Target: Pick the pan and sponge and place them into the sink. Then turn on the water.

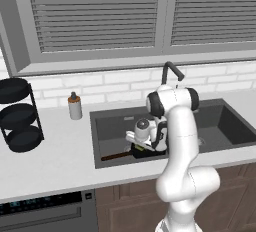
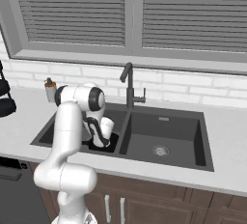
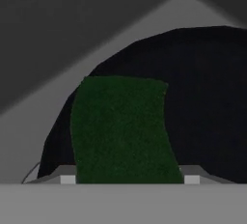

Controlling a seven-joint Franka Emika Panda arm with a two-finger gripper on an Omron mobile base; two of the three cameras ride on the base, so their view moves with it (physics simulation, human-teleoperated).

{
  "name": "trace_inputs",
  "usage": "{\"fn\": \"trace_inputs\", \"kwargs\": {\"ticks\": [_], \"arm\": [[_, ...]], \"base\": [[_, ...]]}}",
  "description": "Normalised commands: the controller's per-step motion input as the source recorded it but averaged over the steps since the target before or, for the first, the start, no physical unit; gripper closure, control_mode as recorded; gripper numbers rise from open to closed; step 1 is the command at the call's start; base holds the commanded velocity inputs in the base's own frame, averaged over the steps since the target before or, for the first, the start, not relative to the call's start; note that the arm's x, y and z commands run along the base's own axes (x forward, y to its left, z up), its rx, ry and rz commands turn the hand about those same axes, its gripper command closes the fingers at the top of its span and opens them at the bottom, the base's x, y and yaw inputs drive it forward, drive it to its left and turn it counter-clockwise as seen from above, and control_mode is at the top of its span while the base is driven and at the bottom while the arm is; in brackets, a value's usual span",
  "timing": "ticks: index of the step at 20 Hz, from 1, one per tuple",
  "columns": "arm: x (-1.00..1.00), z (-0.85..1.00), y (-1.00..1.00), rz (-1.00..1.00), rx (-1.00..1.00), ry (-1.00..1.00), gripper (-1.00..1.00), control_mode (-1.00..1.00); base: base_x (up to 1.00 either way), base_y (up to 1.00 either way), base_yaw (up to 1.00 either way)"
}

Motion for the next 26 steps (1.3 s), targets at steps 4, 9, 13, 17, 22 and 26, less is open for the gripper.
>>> {"fn": "trace_inputs", "kwargs": {"ticks": [4,9,13,17,22,26], "arm": [[0.0,0.07,0.0,0.0,0.0,-0.07,-1.0,-1.0],[0.0,0.43,0.0,-0.03,0.0,-0.09,-1.0,-1.0],[-0.06,0.71,0.0,-0.07,0.0,-0.1,-1.0,-1.0],[-0.44,1.0,0.0,-0.03,0.0,-0.18,-1.0,-1.0],[-0.66,1.0,0.21,-0.08,0.0,-0.18,-1.0,-1.0],[-0.67,1.0,0.23,-0.05,0.0,-0.16,-1.0,-1.0]], "base": [[0.0,0.0,0.0],[0.0,0.0,0.0],[0.0,0.0,0.0],[0.0,0.0,0.0],[0.0,0.0,0.0],[0.0,0.0,0.0]]}}
